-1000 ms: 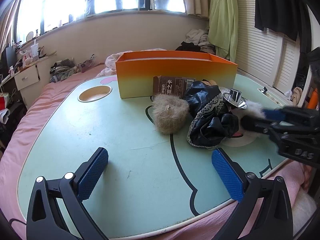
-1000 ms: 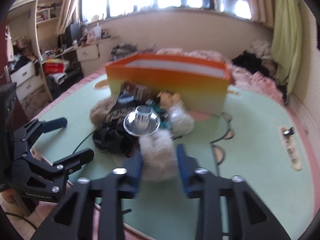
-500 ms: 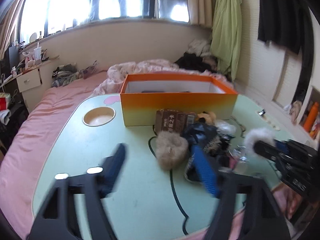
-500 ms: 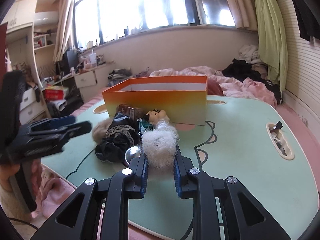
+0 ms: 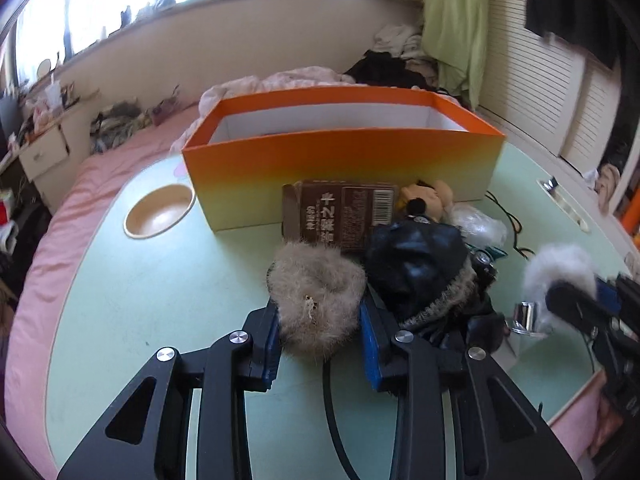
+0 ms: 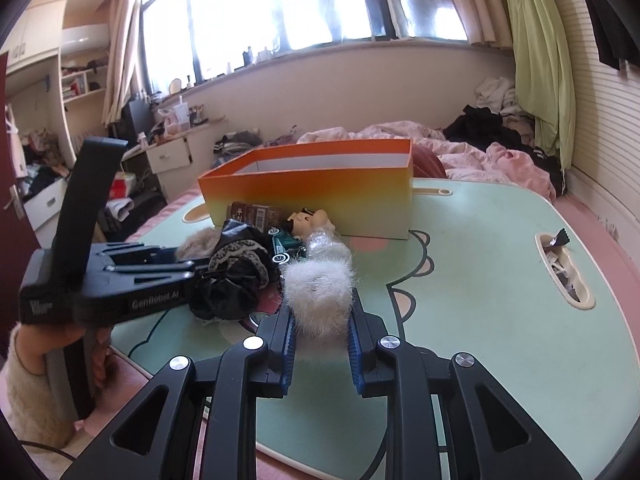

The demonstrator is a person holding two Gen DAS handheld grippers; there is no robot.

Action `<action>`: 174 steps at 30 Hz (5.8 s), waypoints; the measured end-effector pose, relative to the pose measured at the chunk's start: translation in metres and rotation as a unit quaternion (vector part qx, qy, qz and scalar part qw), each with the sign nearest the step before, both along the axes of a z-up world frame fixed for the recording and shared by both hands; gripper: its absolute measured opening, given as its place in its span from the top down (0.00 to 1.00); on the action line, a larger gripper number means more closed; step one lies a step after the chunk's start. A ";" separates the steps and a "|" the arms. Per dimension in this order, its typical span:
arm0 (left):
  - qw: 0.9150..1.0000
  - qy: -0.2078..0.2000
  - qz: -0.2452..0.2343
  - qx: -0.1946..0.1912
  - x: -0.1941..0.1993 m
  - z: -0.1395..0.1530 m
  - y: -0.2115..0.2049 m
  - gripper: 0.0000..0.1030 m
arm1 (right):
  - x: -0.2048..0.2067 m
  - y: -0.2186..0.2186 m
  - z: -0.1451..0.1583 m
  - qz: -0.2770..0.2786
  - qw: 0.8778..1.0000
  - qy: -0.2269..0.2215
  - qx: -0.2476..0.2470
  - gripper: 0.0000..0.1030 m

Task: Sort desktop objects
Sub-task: 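Grasp the white fluffy ball with the right gripper while the left gripper grasps the brown fluffy ball, then drop both fluffy balls into the orange box, opening both grippers, then grasp the silver metal knob with the right gripper while the left gripper grasps the black lace bag, then place the black lace bag and silver knob into the orange box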

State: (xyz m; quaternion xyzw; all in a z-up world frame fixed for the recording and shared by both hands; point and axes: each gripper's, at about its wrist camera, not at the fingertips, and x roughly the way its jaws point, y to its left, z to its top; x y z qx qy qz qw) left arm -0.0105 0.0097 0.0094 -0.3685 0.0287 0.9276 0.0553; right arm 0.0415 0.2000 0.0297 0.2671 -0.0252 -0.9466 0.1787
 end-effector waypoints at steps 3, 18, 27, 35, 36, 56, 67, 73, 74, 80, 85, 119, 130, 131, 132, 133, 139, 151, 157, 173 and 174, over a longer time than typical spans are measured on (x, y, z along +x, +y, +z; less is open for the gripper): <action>0.999 0.037 0.006 0.028 0.016 0.007 -0.011 0.67 | 0.004 0.006 0.004 -0.003 1.000 0.014 -0.015 0.79; 0.991 0.086 -0.031 0.100 -0.027 0.093 -0.017 0.67 | -0.068 0.025 0.081 -0.008 0.997 0.005 -0.081 0.79; 0.987 0.070 0.004 0.143 -0.077 0.079 -0.022 0.29 | -0.129 0.009 0.068 -0.007 0.997 -0.042 -0.069 0.49; 0.990 0.054 -0.010 0.127 -0.002 0.063 -0.022 0.27 | -0.046 0.010 0.048 0.025 0.998 -0.043 -0.033 0.46; 0.991 0.041 -0.021 0.127 0.006 0.056 -0.020 0.22 | -0.037 0.011 0.043 0.030 0.998 -0.045 -0.032 0.45; 0.999 0.032 -0.028 0.024 0.048 -0.009 0.004 0.00 | 0.005 -0.013 -0.022 0.037 0.993 -0.054 0.097 0.04; 0.999 0.033 -0.030 0.025 0.047 -0.014 0.002 0.00 | 0.003 -0.015 -0.021 0.040 0.993 -0.054 0.098 0.02; 0.999 0.033 -0.030 0.025 0.047 -0.014 0.002 0.00 | 0.004 -0.015 -0.021 0.040 0.993 -0.054 0.098 0.02; 0.999 0.033 -0.030 0.025 0.047 -0.014 0.002 0.00 | 0.004 -0.015 -0.021 0.040 0.993 -0.054 0.098 0.01; 0.999 0.033 -0.030 0.025 0.047 -0.014 0.001 0.00 | 0.003 -0.015 -0.021 0.040 0.993 -0.054 0.098 0.01; 0.999 0.033 -0.030 0.025 0.047 -0.014 0.001 0.00 | 0.004 -0.015 -0.021 0.040 0.993 -0.053 0.097 0.01; 0.996 0.068 -0.037 0.042 0.061 0.011 0.003 0.02 | 0.002 0.002 0.001 0.003 0.999 -0.021 -0.026 0.70; 0.997 -0.026 -0.064 0.042 -0.009 0.002 0.040 0.61 | 0.010 0.003 0.002 -0.005 1.000 0.000 -0.012 0.70; 0.997 -0.018 -0.061 0.035 -0.005 0.002 0.040 0.61 | 0.010 0.003 0.003 -0.005 1.000 0.001 -0.010 0.70; 0.998 -0.008 -0.055 0.028 0.000 0.003 0.039 0.62 | 0.010 0.003 0.003 -0.004 1.000 0.002 -0.010 0.70; 0.999 0.003 -0.050 0.022 0.005 0.006 0.036 0.63 | 0.011 0.003 0.003 -0.004 1.000 0.003 -0.009 0.70; 0.997 0.019 -0.038 0.061 0.018 0.015 0.009 0.64 | 0.012 0.001 0.005 -0.005 1.000 0.010 -0.002 0.70; 0.995 0.073 0.012 0.066 -0.082 0.099 0.008 0.56 | -0.104 -0.005 0.077 -0.006 1.000 -0.011 -0.022 0.69; 0.996 0.052 0.065 0.043 -0.108 0.077 -0.004 0.34 | -0.162 -0.002 0.060 -0.041 0.998 -0.048 -0.020 0.35; 1.000 0.000 0.024 -0.008 0.017 -0.007 0.019 0.12 | -0.011 -0.014 -0.014 -0.021 0.990 -0.082 0.114 0.20; 1.000 0.007 0.023 -0.012 0.022 -0.005 0.022 0.11 | -0.010 -0.013 -0.017 -0.029 0.991 -0.080 0.107 0.08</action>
